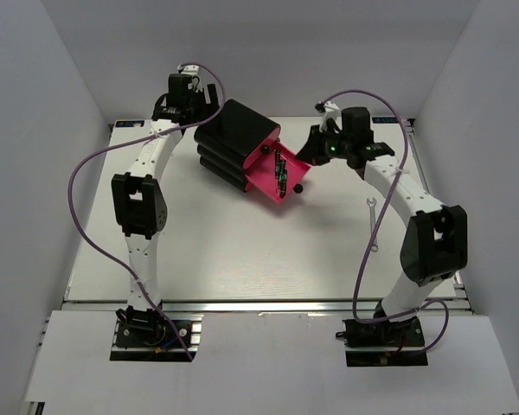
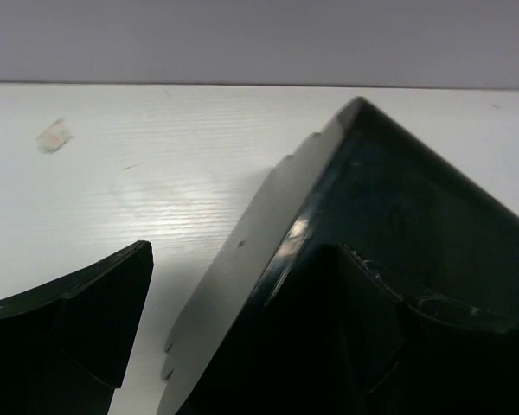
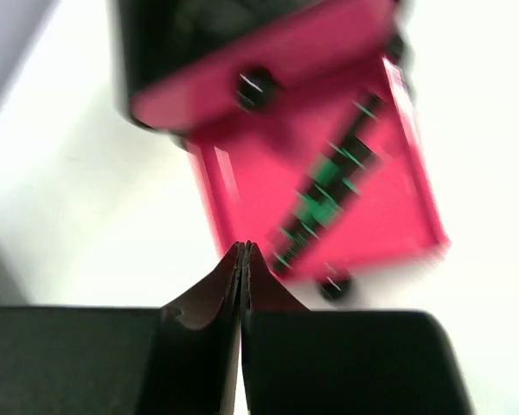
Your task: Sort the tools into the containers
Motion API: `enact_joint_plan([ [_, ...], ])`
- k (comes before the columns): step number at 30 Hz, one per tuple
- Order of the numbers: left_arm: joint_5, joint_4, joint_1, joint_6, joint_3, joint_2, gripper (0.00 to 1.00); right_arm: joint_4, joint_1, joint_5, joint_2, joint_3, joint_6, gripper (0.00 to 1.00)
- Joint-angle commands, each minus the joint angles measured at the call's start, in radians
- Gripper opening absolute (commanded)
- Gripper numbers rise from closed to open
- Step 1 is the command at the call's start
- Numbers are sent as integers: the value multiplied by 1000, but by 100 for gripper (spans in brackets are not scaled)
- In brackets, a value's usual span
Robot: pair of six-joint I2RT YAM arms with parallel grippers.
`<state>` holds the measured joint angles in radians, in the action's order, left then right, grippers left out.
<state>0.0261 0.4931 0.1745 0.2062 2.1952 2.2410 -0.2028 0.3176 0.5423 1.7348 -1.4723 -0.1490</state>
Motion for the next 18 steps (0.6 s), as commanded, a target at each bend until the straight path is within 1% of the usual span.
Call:
enact_joint_plan([
  [1, 151, -20, -7, -13, 11, -23, 94, -27, -25, -189, -56, 124, 93, 0],
  [2, 167, -24, -7, -11, 3, -23, 94, -27, -25, -235, -70, 153, 100, 0],
  [3, 184, -28, -7, -10, -6, -21, 94, -15, -25, -317, -87, 212, 107, 0],
  [6, 245, -41, -9, -8, -20, -17, 94, -49, -25, -405, -55, 247, 124, 0],
  [8, 265, -47, -9, -4, -34, -20, 93, -67, -25, -430, -25, 239, 115, 0],
  [12, 294, -51, -7, 7, -55, -18, 93, -11, -20, -424, 43, 234, 100, 0],
  [14, 310, -56, -7, 10, -71, -18, 93, 3, -18, -409, 106, 184, 80, 0],
  [18, 345, -48, -9, 21, -86, -12, 92, 48, -20, -294, 221, 100, -3, 0],
])
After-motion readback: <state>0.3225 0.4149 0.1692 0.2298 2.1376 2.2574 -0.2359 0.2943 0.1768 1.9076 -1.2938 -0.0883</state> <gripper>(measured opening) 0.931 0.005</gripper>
